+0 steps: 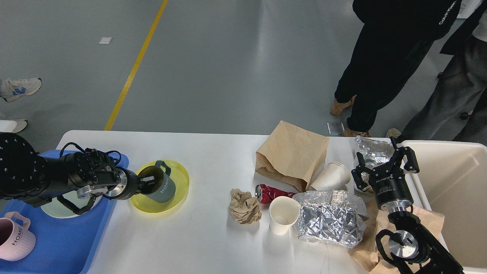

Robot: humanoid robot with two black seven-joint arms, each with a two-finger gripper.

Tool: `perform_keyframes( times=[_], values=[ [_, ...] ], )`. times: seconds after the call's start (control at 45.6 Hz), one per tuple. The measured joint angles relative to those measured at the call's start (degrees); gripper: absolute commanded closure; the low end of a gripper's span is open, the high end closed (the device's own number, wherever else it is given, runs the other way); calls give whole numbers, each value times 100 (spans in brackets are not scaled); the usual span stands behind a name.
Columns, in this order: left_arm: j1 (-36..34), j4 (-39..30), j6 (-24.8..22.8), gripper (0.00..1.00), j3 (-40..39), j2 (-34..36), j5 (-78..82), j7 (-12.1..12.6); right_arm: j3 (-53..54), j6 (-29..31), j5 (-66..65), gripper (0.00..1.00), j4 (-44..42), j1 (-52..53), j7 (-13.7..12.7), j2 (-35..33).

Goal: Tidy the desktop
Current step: 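Grasp the grey-green mug with the left gripper, then carry the grey-green mug onto the blue tray and release it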

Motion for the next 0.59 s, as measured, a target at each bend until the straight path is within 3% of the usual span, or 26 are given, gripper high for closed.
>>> perform_keyframes(
  times=[0.373, 0.592],
  values=[
    [-280, -110, -425, 100, 6, 35, -6, 50, 0, 0, 0, 0, 0, 0, 0, 0],
    [-1363, -934, -1188, 100, 403, 109, 4, 540, 0, 0, 0, 0, 0, 0, 0, 0]
  ],
)
